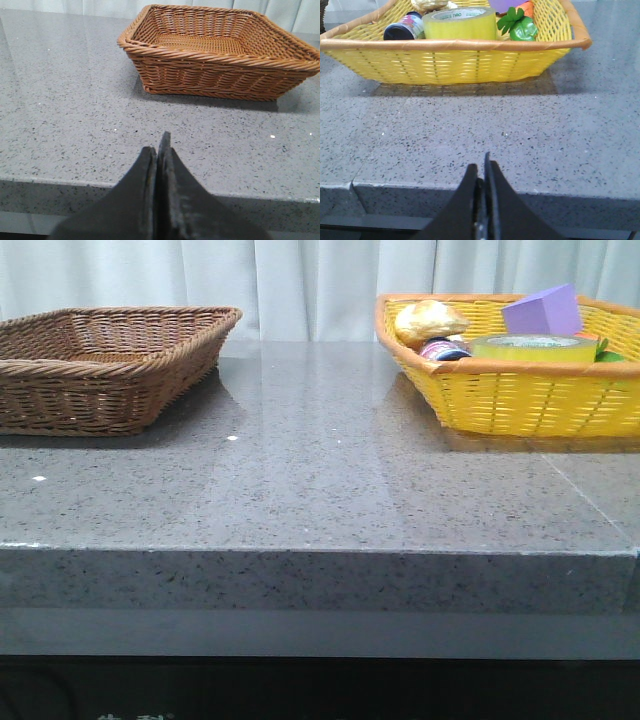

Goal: Transfer tape with both arms

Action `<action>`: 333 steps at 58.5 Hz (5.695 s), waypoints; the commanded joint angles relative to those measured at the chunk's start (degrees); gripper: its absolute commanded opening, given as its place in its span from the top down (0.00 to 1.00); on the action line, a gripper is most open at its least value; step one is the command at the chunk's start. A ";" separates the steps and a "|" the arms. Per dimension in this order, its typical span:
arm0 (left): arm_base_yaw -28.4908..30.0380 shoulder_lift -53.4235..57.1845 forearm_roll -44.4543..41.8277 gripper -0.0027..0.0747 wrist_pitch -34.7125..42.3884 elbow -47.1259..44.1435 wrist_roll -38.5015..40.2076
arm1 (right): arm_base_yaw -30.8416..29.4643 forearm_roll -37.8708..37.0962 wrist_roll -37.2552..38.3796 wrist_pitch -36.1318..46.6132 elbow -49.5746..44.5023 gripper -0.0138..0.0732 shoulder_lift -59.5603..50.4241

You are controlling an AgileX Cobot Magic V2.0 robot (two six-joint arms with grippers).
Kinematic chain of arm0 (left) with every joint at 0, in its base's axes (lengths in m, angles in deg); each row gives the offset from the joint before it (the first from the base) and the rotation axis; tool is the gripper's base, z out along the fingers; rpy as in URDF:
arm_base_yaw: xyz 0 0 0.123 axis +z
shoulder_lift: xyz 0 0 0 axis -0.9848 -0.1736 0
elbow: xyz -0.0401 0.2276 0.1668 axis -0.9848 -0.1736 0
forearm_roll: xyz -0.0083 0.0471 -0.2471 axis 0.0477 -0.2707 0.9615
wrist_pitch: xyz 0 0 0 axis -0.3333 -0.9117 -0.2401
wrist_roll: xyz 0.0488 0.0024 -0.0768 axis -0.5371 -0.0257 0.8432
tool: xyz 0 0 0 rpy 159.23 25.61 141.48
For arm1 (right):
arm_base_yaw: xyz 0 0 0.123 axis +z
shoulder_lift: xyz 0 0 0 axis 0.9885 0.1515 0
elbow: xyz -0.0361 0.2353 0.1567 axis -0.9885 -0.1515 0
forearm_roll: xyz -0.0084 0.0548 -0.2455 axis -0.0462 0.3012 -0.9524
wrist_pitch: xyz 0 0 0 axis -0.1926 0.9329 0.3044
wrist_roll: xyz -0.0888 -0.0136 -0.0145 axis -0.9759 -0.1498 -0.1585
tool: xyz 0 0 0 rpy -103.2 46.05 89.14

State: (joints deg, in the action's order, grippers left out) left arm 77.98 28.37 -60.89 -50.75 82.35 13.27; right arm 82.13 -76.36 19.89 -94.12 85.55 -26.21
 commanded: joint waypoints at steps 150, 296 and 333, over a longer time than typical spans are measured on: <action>0.00 -25.47 0.00 0.91 4.59 30.35 0.11 | -0.29 1.81 -0.30 -4.02 38.24 0.91 24.91; 0.00 -25.47 0.00 0.07 2.74 30.35 0.11 | -0.11 -13.19 20.03 -26.12 95.89 0.72 103.37; 0.00 -25.47 0.00 0.07 2.65 30.35 0.11 | 5.56 -13.21 16.63 -24.60 95.82 0.72 87.47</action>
State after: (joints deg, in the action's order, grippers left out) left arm 77.98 3.61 -60.89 -52.69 110.58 13.27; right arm 85.02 -89.86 37.73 -123.80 179.48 66.63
